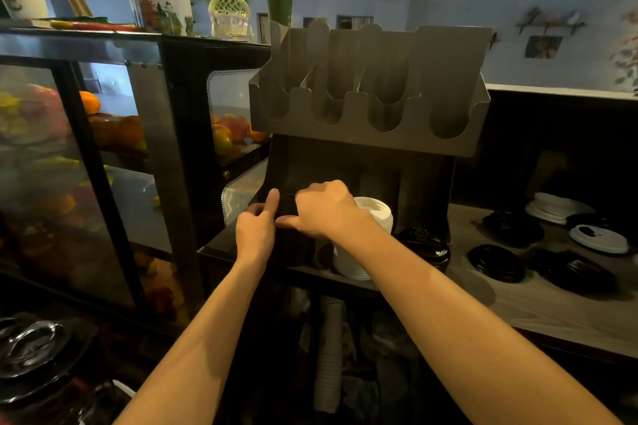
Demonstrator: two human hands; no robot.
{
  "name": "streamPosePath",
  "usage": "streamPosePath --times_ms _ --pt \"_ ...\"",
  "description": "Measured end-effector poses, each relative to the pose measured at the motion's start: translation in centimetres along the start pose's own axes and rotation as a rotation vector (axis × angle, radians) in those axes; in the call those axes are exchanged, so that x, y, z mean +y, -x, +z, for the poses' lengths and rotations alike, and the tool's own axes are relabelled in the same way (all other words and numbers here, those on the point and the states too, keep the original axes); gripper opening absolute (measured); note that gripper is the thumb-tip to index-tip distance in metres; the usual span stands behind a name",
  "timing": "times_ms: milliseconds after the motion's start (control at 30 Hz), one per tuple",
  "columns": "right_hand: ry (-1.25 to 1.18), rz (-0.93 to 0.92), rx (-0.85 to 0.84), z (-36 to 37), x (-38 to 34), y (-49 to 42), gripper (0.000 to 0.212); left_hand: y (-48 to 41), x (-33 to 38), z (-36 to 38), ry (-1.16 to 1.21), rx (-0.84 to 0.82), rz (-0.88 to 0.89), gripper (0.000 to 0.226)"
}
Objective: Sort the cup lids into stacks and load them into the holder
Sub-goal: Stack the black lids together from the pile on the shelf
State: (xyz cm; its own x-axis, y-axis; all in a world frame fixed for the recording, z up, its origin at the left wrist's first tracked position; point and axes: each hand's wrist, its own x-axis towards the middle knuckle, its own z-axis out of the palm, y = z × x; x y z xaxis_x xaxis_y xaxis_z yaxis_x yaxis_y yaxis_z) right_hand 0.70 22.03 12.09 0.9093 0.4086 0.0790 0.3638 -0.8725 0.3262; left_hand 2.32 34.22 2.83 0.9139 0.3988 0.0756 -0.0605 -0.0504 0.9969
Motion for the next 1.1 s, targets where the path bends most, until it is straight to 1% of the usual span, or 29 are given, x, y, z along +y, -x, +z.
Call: streamPosePath --times_ms 67,167,200,333,400,467,600,700,733,833,867,1000,1100 --pt "-0.024 -0.005 -0.009 0.4 0.0 -0.2 0.059 0.0 -0.1 0.1 0.001 0.012 0.001 0.062" --pt "-0.089 -0.033 -0.028 0.4 0.2 -0.2 0.061 0.2 0.1 0.2 0.059 0.027 -0.05 0.045" --pt "-0.111 -0.027 -0.037 0.4 0.2 -0.3 0.062 0.2 0.0 0.2 0.068 0.031 -0.055 0.044" --pt "-0.23 0.018 -0.019 0.5 -0.1 -0.6 0.067 0.4 -0.8 0.0 0.071 0.031 -0.059 0.061" --pt "-0.303 -0.013 -0.047 0.5 0.1 -0.8 0.074 0.6 -1.2 0.1 0.08 0.03 -0.053 0.061" --pt "-0.324 -0.022 -0.076 0.7 0.5 -0.8 0.078 0.9 -1.4 0.1 0.073 0.014 -0.024 0.06" --pt "-0.256 -0.03 -0.098 0.9 0.8 -0.9 0.073 0.9 -2.0 0.0 0.074 -0.012 -0.003 0.067" --pt "-0.293 -0.079 -0.144 0.5 1.5 -1.2 0.07 0.8 -2.0 0.3 0.075 -0.034 -0.018 0.08" --pt "-0.314 -0.097 -0.166 0.4 1.9 -1.2 0.07 0.7 -2.0 0.4 0.073 -0.037 -0.016 0.079" --pt "-0.342 -0.158 -0.221 0.6 2.7 -1.0 0.069 0.5 -2.3 0.5 0.05 -0.011 0.024 0.054" --pt "-0.353 -0.172 -0.225 0.7 2.9 -0.9 0.069 0.4 -2.5 0.5 0.035 -0.006 0.038 0.049" --pt "-0.433 -0.193 -0.263 0.5 3.4 -1.4 0.066 0.6 -2.4 0.5 0.052 -0.022 0.065 0.039" --pt "-0.513 -0.178 -0.263 0.1 3.5 -1.8 0.063 0.9 -2.2 0.3 0.077 -0.013 0.111 0.039"
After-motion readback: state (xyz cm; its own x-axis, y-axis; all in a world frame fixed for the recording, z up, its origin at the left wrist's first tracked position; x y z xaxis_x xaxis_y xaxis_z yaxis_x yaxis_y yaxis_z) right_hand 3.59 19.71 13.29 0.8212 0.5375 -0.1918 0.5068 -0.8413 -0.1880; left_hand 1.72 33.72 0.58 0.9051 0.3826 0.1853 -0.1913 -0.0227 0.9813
